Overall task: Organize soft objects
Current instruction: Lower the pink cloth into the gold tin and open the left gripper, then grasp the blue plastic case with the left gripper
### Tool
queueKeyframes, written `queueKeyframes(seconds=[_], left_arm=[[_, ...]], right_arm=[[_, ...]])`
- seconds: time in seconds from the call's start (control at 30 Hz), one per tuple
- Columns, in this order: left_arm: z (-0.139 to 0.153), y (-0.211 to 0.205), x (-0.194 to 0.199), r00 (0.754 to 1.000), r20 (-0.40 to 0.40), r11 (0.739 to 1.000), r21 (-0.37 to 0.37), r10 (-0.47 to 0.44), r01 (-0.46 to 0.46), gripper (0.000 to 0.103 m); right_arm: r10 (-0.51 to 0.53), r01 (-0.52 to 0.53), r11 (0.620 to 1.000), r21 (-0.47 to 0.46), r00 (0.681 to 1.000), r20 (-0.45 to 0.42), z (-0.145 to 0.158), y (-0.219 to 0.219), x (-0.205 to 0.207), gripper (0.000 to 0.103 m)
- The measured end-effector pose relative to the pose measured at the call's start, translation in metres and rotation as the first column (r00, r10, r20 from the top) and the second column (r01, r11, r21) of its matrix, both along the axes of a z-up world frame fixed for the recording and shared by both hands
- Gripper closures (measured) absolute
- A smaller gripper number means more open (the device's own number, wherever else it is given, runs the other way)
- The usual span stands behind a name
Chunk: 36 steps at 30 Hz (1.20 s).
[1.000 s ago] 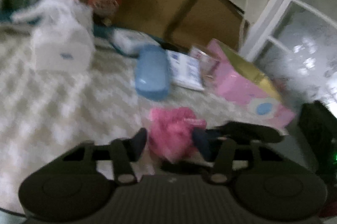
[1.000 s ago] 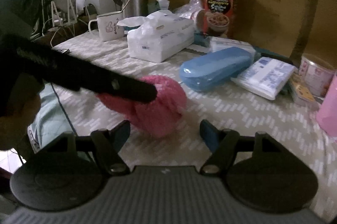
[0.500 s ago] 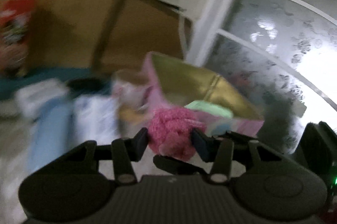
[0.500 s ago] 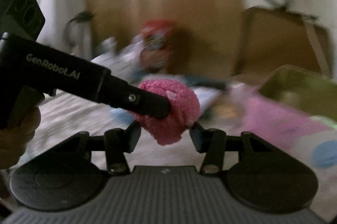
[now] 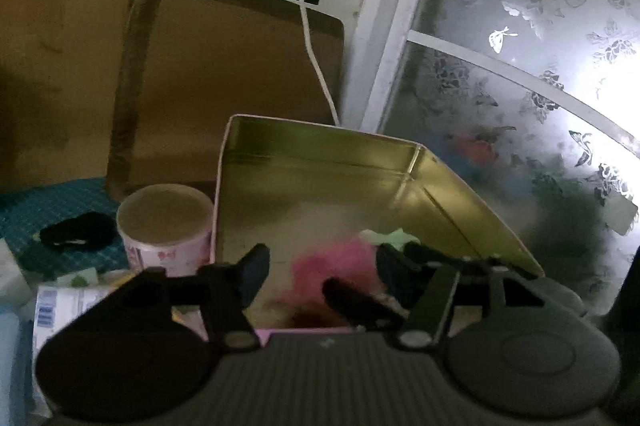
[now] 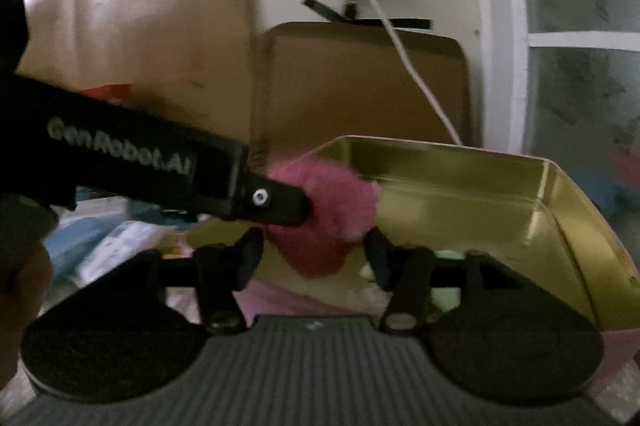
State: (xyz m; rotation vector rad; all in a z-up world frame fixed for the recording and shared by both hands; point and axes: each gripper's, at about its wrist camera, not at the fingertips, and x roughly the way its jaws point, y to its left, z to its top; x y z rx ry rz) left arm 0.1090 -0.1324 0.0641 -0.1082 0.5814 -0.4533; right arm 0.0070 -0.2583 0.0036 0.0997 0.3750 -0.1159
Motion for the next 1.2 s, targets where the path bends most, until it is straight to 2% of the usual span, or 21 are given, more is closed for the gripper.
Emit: queueKeyframes(seconds=[0.07,0.27,0.33,0.4,0.47,0.5,0.57,0.7,0.77,0.9,1.0,1.03,1.13,1.2], left_arm=[[0.001,0.008,-0.006,1.0,0.019,1.0,-0.006,0.013,-0.013,0.027],[0.0,0.057,-0.055,0.996,0.086,0.999,-0.035,0.039,-0.036,0.027],[-0.006,0.081,-0.074,0.995,0.086,0.998,-0.035,0.057,-0.054,0.027],[-0.018,0.107,-0.094,0.993,0.071,0.995,-0.025,0.097,-0.096,0.029],[-0.028,0.133,-0.11,0.987,0.053,0.988,-0.013,0.152,-0.152,0.031],[-0.032,0.144,-0.117,0.982,0.047,0.983,-0.012,0.182,-0.181,0.031],[-0.038,0.172,-0.128,0.965,0.031,0.965,-0.033,0.26,-0.259,0.031],[-0.045,0.21,-0.13,0.921,-0.019,0.919,-0.057,0.389,-0.39,0.031],[-0.049,0.215,-0.128,0.919,-0.036,0.917,-0.057,0.393,-0.394,0.031],[-0.058,0.203,-0.121,0.927,-0.039,0.927,0.002,0.374,-0.374,0.03],[-0.065,0.193,-0.111,0.922,-0.056,0.923,0.04,0.384,-0.382,0.032],[-0.067,0.191,-0.107,0.919,-0.068,0.921,0.046,0.389,-0.387,0.039],[-0.069,0.198,-0.109,0.912,-0.08,0.915,0.035,0.403,-0.402,0.047],[-0.069,0.209,-0.113,0.901,-0.091,0.905,0.025,0.425,-0.425,0.049]], right_arm=[[-0.034,0.034,0.999,0.002,0.999,0.021,0.0,-0.004,-0.002,0.027],[-0.075,0.073,0.997,0.039,0.996,0.052,-0.001,-0.004,-0.015,0.027],[-0.069,0.065,0.997,0.044,0.993,0.092,0.002,0.004,-0.023,0.028],[-0.04,0.035,0.998,0.043,0.991,0.131,0.005,0.015,-0.031,0.041],[0.026,-0.032,0.999,0.043,0.991,0.129,0.007,0.03,-0.031,0.059],[0.066,-0.072,0.996,0.047,0.991,0.118,0.007,0.039,-0.028,0.063],[0.161,-0.167,0.983,0.075,0.984,0.077,0.006,0.057,-0.019,0.078],[0.299,-0.297,0.943,0.153,0.954,0.007,-0.001,0.091,0.008,0.079],[0.347,-0.339,0.925,0.172,0.938,-0.017,-0.002,0.107,0.021,0.078],[0.406,-0.393,0.904,0.17,0.913,-0.047,0.005,0.132,0.06,0.077],[0.437,-0.4,0.882,0.248,0.892,-0.118,0.007,0.135,0.108,0.076],[0.443,-0.396,0.878,0.269,0.885,-0.145,0.007,0.136,0.124,0.076],[0.471,-0.398,0.868,0.298,0.85,-0.236,0.0,0.145,0.163,0.075],[0.466,-0.396,0.878,0.27,0.836,-0.288,-0.006,0.153,0.177,0.068]])
